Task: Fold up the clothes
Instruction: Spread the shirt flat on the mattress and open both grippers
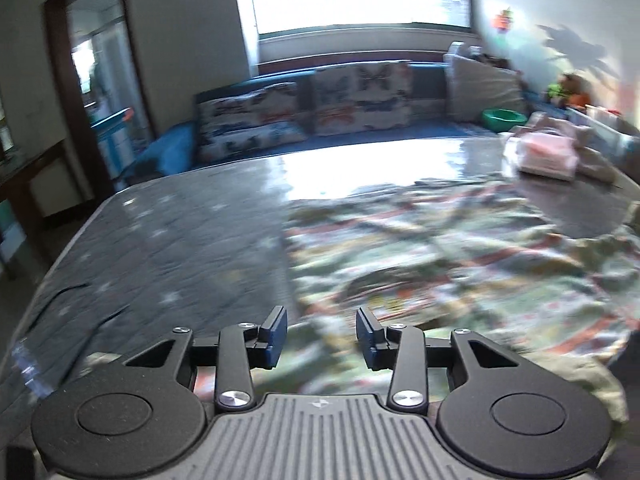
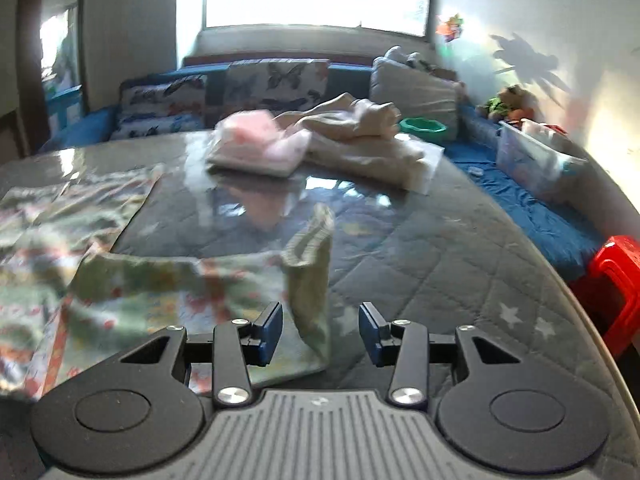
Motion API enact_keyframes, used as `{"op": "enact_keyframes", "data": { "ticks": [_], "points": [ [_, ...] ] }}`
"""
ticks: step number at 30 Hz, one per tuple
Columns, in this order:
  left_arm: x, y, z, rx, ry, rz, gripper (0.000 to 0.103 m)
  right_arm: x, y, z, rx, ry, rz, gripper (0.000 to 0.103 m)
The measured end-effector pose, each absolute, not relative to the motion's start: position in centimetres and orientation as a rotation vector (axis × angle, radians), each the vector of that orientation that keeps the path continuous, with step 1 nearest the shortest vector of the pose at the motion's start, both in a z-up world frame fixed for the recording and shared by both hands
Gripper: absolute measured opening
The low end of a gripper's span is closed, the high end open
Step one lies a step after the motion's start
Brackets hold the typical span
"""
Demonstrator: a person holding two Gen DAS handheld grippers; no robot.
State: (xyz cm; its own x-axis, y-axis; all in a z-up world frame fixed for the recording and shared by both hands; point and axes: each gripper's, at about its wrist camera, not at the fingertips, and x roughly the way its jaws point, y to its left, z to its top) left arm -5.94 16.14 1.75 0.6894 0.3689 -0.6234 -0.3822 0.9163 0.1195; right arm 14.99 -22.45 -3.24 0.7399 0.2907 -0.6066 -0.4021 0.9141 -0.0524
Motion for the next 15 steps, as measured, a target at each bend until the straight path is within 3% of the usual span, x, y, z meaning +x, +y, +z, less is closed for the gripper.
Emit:
{"op": "enact_keyframes", "data": {
  "ticks": [10,15],
  "points": [
    [-0.9,8.5,0.6,0.045,0.719,0.175,0.046,14.2,-18.0,-2.5,-0.340,0.412,0.337,0.043],
    [0.3,5.9,-0.7,0.053,0.750,0.085,0.046,15.4,-17.4,-2.7,-0.280,0.498,0.446,0.043]
  ]
}}
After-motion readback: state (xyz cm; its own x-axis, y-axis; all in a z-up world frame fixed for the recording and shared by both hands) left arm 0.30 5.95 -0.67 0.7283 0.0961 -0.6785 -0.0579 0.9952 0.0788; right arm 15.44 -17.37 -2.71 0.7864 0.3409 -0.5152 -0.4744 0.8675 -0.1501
